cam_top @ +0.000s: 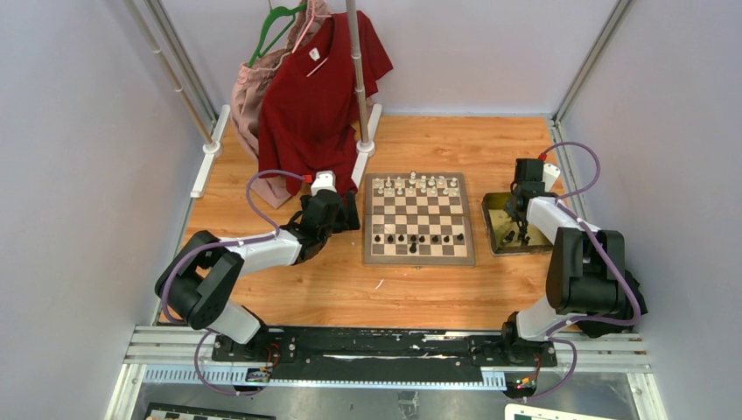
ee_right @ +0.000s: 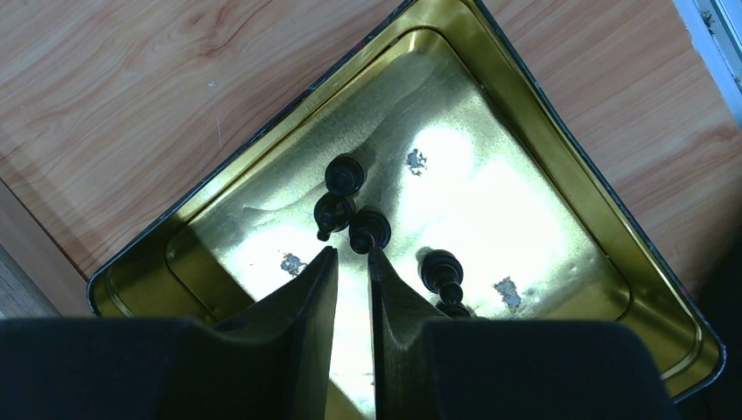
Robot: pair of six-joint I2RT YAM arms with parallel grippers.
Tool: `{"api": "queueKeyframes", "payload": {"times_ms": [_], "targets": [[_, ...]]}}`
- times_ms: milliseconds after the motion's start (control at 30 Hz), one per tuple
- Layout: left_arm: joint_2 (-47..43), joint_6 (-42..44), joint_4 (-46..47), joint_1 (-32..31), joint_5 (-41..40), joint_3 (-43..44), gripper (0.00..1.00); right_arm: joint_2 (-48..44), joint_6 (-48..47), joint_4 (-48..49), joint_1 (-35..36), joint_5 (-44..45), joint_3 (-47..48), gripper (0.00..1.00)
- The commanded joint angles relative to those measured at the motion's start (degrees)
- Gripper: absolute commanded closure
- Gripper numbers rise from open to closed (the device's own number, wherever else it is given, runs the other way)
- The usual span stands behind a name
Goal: Set up the chess pieces on the board
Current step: Pick up the chess piece from the storage box.
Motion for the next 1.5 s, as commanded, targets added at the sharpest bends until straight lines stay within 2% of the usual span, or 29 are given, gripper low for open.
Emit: {"api": "queueKeyframes", "payload": {"times_ms": [0,1133,1467], "targets": [[0.4,0.1,2.3,0.4,0.2,0.7,0.03,-1.3,0.6,-1.0,-0.7,1.6,0.4,0.76],[-0.1,0.1,2.4,0.4,0.1,0.1,0.04,-0.3,0.8,0.6,-3.2,0.2,-1.7,0.80],[0.5,0.2,2.5,0.4,0.1,0.5,0.04,0.3,0.2,1.1,-3.5,-1.8,-0.5,0.69]]}}
